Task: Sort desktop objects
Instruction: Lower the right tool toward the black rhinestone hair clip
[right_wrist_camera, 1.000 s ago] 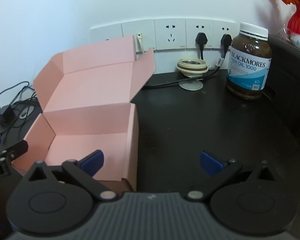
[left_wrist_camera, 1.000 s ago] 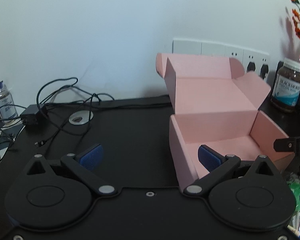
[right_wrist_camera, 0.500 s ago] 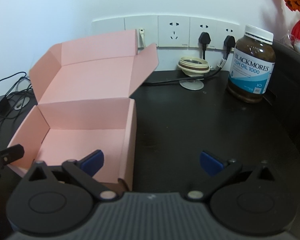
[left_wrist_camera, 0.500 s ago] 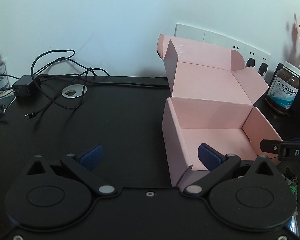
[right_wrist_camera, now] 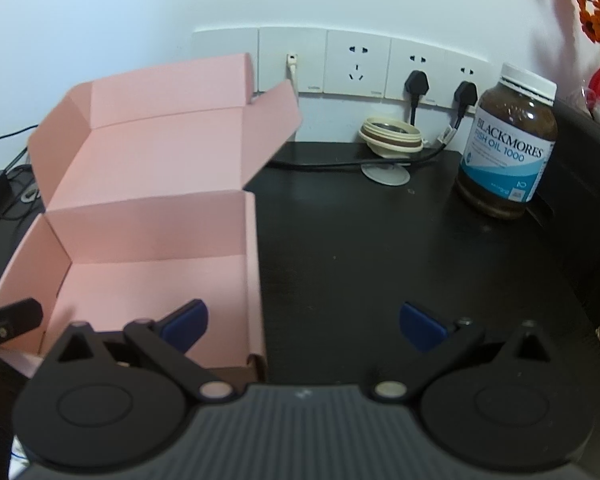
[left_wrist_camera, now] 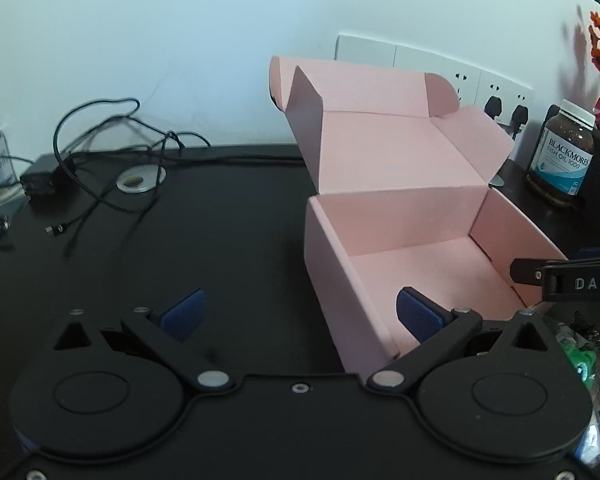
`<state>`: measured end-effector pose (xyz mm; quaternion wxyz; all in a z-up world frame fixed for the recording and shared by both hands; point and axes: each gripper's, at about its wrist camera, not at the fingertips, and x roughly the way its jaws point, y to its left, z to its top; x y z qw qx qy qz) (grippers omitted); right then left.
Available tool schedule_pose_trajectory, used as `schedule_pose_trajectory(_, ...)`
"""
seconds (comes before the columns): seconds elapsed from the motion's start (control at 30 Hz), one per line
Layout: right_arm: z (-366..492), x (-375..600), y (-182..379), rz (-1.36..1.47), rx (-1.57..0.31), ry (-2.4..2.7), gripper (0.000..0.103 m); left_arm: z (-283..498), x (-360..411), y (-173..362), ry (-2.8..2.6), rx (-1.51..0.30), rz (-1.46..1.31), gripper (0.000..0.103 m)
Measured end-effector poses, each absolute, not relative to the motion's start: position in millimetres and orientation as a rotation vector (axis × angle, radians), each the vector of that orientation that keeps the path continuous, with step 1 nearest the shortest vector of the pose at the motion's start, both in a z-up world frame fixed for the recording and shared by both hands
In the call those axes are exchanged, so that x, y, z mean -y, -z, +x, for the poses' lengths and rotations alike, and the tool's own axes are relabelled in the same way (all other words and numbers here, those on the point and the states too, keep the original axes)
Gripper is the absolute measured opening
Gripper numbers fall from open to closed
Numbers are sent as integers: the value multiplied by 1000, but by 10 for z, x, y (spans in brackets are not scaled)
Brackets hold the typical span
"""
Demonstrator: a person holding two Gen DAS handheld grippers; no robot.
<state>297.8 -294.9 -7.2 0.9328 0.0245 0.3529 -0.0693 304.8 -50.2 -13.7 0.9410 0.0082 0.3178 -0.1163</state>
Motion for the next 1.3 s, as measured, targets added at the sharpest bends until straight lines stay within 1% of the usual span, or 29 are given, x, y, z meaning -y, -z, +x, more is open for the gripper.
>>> schedule_pose_trajectory(0.17,2944,2965,81,85,-730,137,102,3066,475,144,236,-648,12,103)
schedule_pose_trajectory(0.6,2899,2956,92,51,-714,134,102,3034,485,125,225,-645,26,103)
schedule_pose_trajectory(0.8,2786,3083,20,127,-646,71,102,3013,497,125,226,-640,31,103)
schedule_pose_trajectory(0.93,2606,3158,-47,127,-555,39,102,2999,499,108,225,-628,36,103)
schedule_pose_trajectory(1.13,2275,3309,-44,115,-474,19,102,2916,535,57,232,-561,57,103)
schedule_pose_trajectory(1.3,2061,3457,97,118,-474,26,102,2833,628,34,171,-482,140,103)
